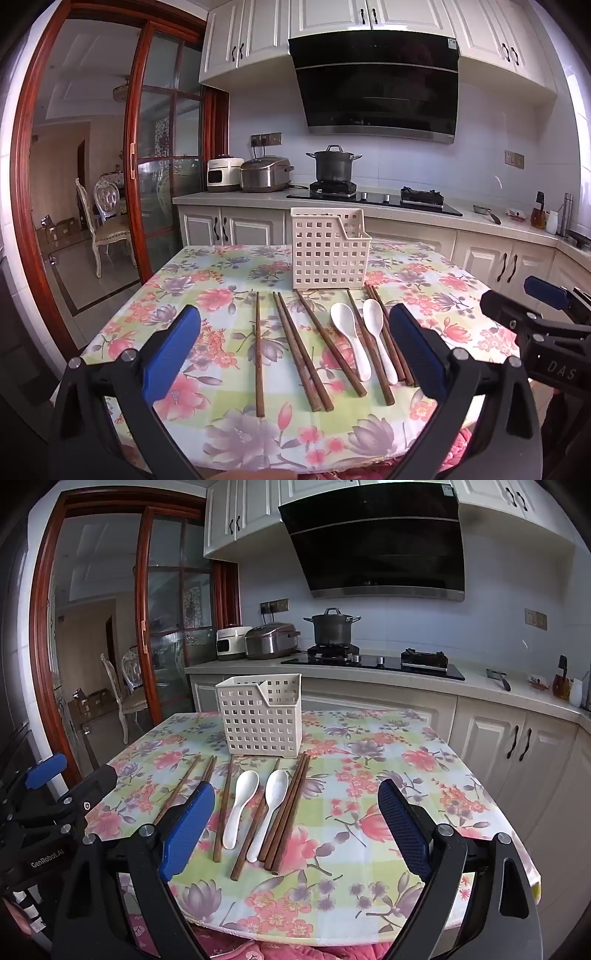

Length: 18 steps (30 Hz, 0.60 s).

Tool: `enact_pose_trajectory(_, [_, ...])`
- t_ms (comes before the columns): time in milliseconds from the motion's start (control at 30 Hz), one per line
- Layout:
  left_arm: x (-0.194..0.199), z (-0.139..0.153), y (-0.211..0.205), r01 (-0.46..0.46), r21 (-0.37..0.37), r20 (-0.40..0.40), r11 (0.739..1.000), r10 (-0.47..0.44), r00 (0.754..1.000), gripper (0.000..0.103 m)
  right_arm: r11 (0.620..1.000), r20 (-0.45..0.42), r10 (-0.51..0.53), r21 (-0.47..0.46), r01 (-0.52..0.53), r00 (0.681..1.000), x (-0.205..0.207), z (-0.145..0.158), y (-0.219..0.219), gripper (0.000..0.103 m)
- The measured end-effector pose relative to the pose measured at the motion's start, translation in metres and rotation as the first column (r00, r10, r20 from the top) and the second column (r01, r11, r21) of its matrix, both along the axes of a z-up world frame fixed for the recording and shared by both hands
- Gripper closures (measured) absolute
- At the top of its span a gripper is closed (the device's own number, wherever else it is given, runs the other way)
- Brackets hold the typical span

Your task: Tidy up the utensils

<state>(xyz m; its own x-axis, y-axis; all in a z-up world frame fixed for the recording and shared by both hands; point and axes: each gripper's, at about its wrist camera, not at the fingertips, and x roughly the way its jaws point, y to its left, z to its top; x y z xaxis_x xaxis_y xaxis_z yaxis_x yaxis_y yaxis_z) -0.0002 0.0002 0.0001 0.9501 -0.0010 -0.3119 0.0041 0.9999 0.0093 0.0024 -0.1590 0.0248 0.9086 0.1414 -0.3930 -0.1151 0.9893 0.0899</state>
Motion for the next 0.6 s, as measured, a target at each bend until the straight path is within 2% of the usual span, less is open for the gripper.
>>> enact_pose_trajectory(600, [-0.0004,0.001,-0.0008,0.001,0.007,0.009,1.0,-0.001,1.0,0.004,1.0,0.001,-0.001,-0.011,0.001,1.0,0.0013,-0.0023,-0.0003,0.018])
